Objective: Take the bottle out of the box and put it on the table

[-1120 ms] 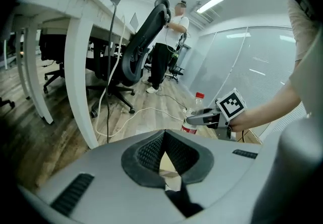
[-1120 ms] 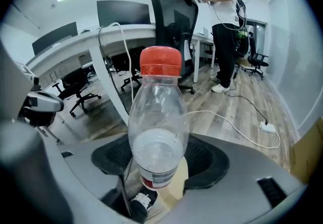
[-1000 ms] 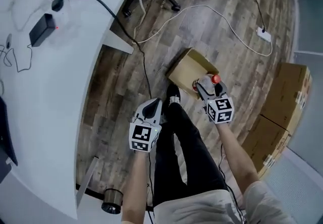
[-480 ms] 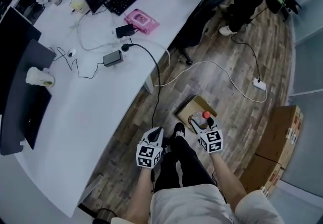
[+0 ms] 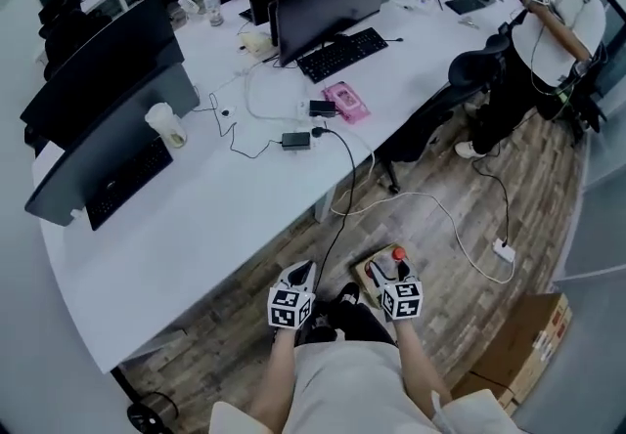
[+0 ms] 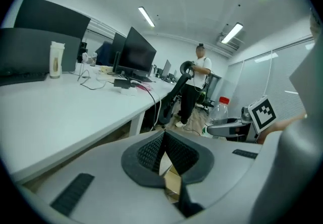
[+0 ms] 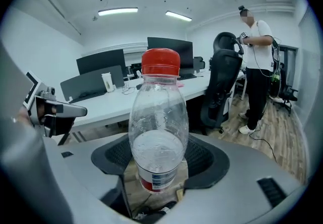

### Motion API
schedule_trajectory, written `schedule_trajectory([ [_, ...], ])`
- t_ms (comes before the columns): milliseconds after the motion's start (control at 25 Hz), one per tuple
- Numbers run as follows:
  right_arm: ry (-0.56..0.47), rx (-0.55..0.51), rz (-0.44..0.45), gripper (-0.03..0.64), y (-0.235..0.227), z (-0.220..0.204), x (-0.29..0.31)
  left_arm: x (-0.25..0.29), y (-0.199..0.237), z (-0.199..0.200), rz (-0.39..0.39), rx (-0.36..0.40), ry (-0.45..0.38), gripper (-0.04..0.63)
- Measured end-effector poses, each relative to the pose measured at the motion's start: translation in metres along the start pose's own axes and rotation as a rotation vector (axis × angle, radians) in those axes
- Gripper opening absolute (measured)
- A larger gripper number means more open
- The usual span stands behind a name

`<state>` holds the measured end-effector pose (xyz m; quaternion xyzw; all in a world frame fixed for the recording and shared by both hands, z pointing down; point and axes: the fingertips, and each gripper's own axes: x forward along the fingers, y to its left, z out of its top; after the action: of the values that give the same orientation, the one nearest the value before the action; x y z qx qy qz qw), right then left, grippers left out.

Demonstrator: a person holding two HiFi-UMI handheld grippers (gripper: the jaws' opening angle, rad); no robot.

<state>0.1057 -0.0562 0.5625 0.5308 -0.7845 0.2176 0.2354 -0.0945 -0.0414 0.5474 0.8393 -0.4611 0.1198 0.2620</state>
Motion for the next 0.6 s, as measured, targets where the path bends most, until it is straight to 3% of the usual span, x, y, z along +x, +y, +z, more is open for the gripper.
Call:
schedule_trajectory([
  [320,-0.029,-0.114,0.127,0.312,0.054,0.059,0.031,-0.042,0.052,0.051,0.145,-0.026,-0.106,0.014],
  [600,-0.061,-0.247,0.3,0.311,0.107,0.147,0.101,-0.042,0.104,0.093,0.266,-0.065,-0.179,0.015],
])
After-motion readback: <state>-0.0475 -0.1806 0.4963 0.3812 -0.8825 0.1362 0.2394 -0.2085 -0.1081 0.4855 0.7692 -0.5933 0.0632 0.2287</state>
